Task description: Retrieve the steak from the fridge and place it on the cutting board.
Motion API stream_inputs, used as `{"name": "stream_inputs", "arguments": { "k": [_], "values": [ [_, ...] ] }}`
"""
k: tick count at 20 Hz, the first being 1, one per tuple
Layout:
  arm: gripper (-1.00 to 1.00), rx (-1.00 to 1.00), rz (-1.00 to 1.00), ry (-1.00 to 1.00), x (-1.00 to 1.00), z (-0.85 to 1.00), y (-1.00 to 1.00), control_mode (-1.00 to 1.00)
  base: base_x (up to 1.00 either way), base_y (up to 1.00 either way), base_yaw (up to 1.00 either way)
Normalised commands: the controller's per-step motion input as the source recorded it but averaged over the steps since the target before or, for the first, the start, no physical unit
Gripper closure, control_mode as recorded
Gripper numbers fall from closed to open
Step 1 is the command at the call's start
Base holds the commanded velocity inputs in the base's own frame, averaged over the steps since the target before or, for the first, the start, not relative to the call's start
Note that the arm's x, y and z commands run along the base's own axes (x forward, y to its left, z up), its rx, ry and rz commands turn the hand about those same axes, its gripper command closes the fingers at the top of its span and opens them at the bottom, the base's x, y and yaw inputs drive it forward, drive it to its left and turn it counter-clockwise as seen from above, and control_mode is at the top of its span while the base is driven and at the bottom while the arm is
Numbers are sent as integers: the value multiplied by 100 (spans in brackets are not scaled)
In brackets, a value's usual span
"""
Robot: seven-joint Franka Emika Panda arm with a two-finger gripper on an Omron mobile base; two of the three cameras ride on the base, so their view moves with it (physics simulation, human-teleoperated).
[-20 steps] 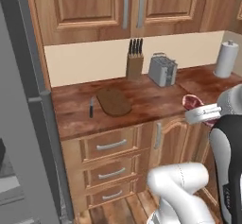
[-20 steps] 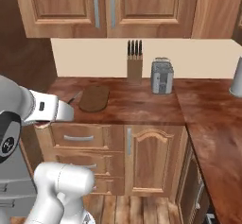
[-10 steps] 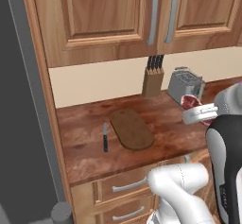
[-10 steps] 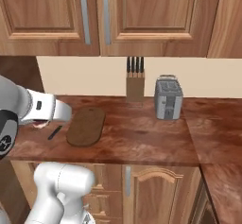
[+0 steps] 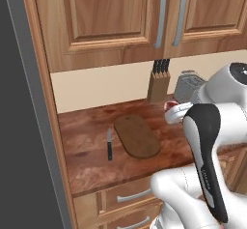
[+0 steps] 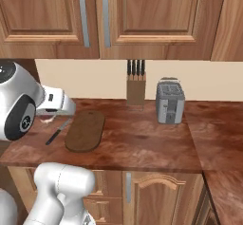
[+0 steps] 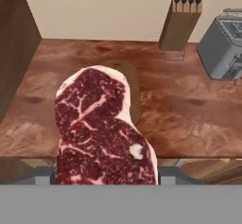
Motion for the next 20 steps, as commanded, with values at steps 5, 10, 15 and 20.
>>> {"name": "stream_inputs", "arguments": {
  "k": [5,10,15,20],
  "values": [
    [100,0,8,13,43,-62,28,-100,0,0,0],
    [100,0,8,11,51,-73,13,-100,0,0,0],
    [100,0,7,3,68,-62,5,-100,0,0,0],
    [100,-4,6,-2,77,-44,7,-100,0,0,0]
  ]
}}
